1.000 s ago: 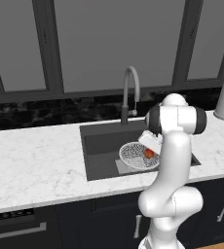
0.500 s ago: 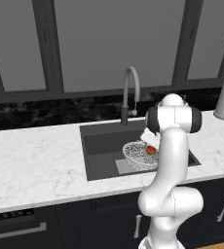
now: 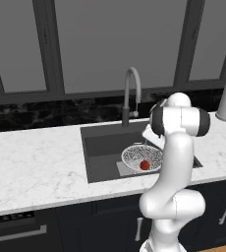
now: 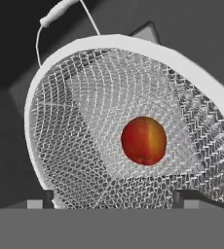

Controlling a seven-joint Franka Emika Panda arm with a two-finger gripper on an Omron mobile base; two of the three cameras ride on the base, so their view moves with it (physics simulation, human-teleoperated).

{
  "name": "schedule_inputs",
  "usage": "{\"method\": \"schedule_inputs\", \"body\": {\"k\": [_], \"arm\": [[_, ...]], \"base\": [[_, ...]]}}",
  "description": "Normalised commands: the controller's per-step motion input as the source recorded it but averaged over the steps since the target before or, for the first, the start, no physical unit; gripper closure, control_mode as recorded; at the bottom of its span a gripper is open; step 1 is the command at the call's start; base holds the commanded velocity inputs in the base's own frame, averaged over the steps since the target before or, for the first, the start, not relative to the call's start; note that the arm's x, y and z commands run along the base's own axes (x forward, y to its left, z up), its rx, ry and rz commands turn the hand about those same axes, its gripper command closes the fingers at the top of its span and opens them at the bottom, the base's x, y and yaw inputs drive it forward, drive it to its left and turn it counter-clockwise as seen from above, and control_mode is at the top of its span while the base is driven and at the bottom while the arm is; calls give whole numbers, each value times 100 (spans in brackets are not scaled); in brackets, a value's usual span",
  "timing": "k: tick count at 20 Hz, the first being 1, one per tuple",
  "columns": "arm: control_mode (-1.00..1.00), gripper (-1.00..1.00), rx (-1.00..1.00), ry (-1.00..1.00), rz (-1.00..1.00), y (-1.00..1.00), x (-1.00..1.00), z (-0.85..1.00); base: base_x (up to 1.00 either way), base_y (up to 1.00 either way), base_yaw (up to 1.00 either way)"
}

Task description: Put the colander in the sink, put the apple in the colander, and turn on the sink faucet and pour water over the colander.

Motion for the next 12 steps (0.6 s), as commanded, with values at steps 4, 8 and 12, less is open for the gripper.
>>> {"method": "schedule_inputs", "body": {"k": [4,8,12], "arm": [[-100,-100,0,-15,-1,-2,-34,100],[-100,-100,0,-12,-7,-15,-41,91],[-100,-100,2,-22,-30,-9,-60,74]], "base": [[0,0,0],[0,0,0],[0,0,0]]}}
